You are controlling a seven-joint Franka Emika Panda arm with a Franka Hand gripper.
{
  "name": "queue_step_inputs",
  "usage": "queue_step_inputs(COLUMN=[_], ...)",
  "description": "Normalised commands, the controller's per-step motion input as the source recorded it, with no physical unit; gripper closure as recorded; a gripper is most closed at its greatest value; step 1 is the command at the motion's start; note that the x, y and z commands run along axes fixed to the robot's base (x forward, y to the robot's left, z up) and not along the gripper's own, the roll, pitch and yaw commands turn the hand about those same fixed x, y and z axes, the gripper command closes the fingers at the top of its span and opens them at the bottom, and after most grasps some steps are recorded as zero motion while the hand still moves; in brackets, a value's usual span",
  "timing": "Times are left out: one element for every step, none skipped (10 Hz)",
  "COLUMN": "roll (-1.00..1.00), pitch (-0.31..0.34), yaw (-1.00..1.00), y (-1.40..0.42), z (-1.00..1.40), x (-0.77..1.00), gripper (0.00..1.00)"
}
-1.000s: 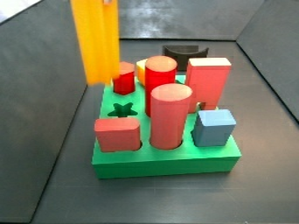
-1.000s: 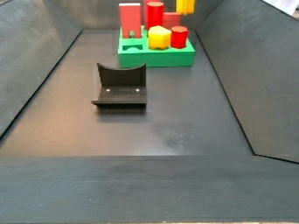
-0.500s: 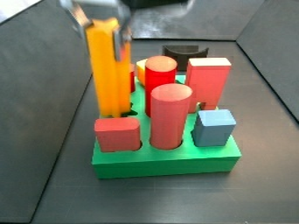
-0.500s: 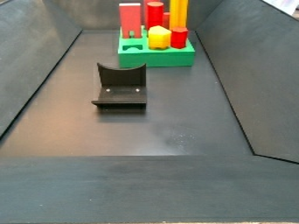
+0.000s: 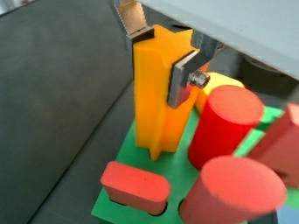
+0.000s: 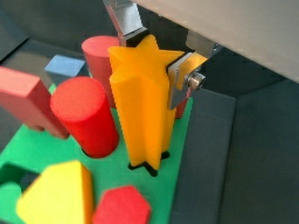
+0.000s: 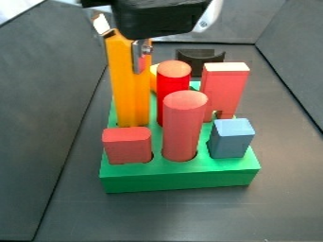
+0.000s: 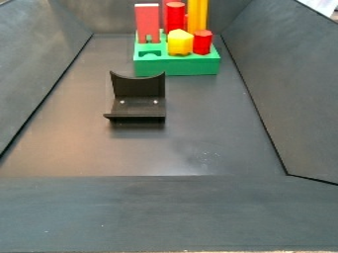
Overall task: Pick up the star object. Move up. Place the star object on the fixture. Regrasp the star object. Move to above the board. Insert the star object.
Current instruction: Insert the star object.
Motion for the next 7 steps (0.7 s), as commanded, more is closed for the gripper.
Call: queue_step_inputs(roll=[0.0, 0.0, -0.13, 0.02, -0.01, -0.03, -0.01], pitch=[-0.003, -0.004, -0.049, -0.034, -0.003, -0.02, 0.0], yaw=[-0.28, 0.0, -0.53, -0.24, 0.0, 0.0, -0.37], y=[-0.02, 0.13, 0.22, 0.0, 0.06, -0.09, -0.45], z=[0.0, -0.04, -0.46, -0.08, 0.0, -0.14, -0.46], x=[0.0, -0.07, -0.61, -0.3, -0.05, -0.08, 0.0], gripper=[1.0, 1.0, 1.0, 1.0, 1.0, 1.0, 1.0])
